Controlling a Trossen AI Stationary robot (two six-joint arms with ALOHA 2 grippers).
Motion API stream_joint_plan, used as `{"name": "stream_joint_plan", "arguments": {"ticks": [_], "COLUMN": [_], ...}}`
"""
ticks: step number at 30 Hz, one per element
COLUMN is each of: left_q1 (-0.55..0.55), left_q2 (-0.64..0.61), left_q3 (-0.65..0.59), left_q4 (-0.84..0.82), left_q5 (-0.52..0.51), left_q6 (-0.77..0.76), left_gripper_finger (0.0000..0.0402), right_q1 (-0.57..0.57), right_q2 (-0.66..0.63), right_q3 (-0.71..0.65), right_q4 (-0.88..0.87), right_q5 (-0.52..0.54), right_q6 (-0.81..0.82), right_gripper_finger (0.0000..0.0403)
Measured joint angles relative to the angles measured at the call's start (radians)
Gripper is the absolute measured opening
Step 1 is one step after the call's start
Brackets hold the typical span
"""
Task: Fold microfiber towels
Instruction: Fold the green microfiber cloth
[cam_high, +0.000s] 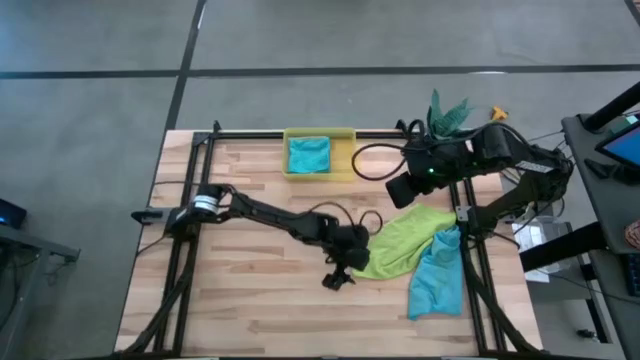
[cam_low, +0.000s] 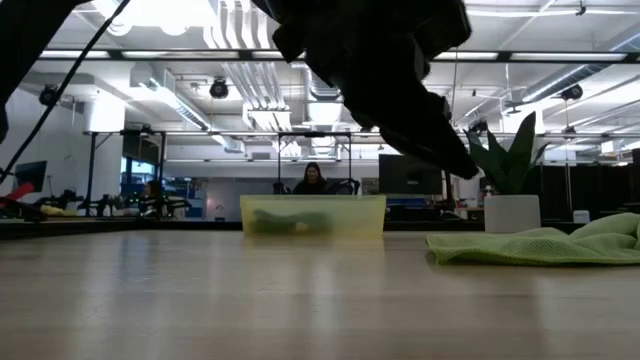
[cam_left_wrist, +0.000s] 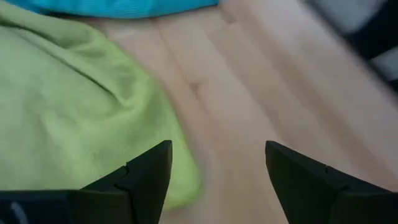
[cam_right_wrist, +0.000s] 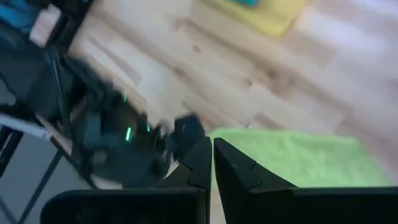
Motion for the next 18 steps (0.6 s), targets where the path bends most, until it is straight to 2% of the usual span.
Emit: {"name": "stream_joint_plan", "arguments": {"ticks": [2, 4, 9, 18], "left_q1": [-0.015, -0.014, -0.001, 0.001], "left_q2": [0.011, 0.027, 0.059, 0.058], "left_q3": [-0.001, -0.001, -0.001, 0.003], "left_q4": [0.008, 0.025, 0.002, 0.017], "left_q5": [-0.122, -0.179, -0.184, -0.140], "left_q6": [0.000, 0.000, -0.032, -0.135], "left_gripper_finger": [0.0242, 0.0242, 0.0242, 0.0242], "right_q1": [0.004, 0.004, 0.004, 0.004], "right_q2": [0.000, 0.000, 0.000, 0.000], "right_q3": [0.017, 0.027, 0.024, 0.020], "right_q4": [0.006, 0.016, 0.026, 0.024], "right_q5": [0.043, 0.061, 0.061, 0.060], "right_q6": [-0.021, -0.049, -0.181, -0.261], "right_gripper_finger": [0.0013, 0.0013, 0.0013, 0.0013]}}
